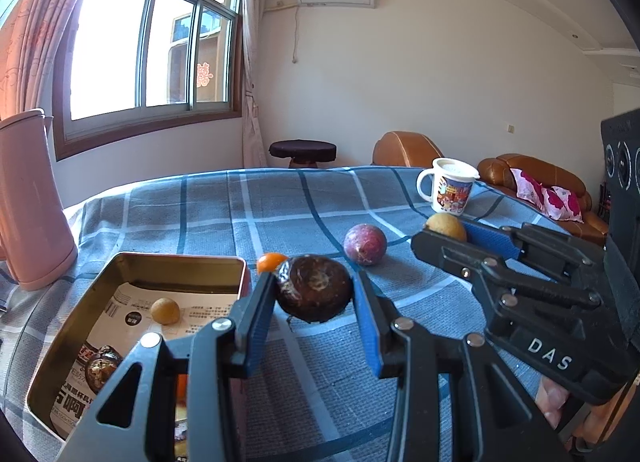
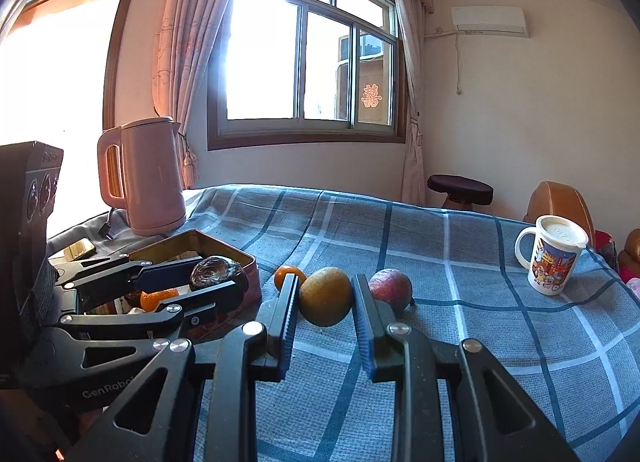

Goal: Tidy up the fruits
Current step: 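Carry the dark fruit over the tin with left tool while right tool carries its fruit, then lower both fruits into the tin and open both tools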

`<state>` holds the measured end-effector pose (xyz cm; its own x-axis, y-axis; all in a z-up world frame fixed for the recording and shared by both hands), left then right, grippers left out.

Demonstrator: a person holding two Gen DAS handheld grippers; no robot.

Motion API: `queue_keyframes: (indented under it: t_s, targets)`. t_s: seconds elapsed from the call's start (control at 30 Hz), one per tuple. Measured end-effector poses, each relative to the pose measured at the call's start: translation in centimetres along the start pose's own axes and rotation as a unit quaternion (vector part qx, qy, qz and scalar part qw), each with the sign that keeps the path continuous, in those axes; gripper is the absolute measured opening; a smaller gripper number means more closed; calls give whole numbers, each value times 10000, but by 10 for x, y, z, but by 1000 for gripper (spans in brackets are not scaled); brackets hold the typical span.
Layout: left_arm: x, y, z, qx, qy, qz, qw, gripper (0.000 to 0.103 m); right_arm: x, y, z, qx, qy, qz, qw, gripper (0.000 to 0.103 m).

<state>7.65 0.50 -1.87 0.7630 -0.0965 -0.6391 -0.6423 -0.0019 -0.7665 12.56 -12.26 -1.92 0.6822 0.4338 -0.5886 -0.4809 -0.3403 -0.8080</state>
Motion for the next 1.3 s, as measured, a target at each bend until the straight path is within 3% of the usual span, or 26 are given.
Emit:
queue_keyframes:
  t_s: [1.3]
  targets:
    - [-27,7,83,-641,-459,-66,9969,41,33,-34,76,-777,-619,210,9948,28]
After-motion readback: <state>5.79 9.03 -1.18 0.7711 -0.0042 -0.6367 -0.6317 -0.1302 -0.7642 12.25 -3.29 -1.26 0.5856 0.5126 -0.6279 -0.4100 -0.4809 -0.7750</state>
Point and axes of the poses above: each gripper's, at about its wrist camera, not at the fingertips, and x roughly the way its jaws point, z to its left, y to its underside, the point moved 3 cm from there along x, roughly the way its jaws point, and after that the axes turned 15 degrees about z, right-handed, at the moved point
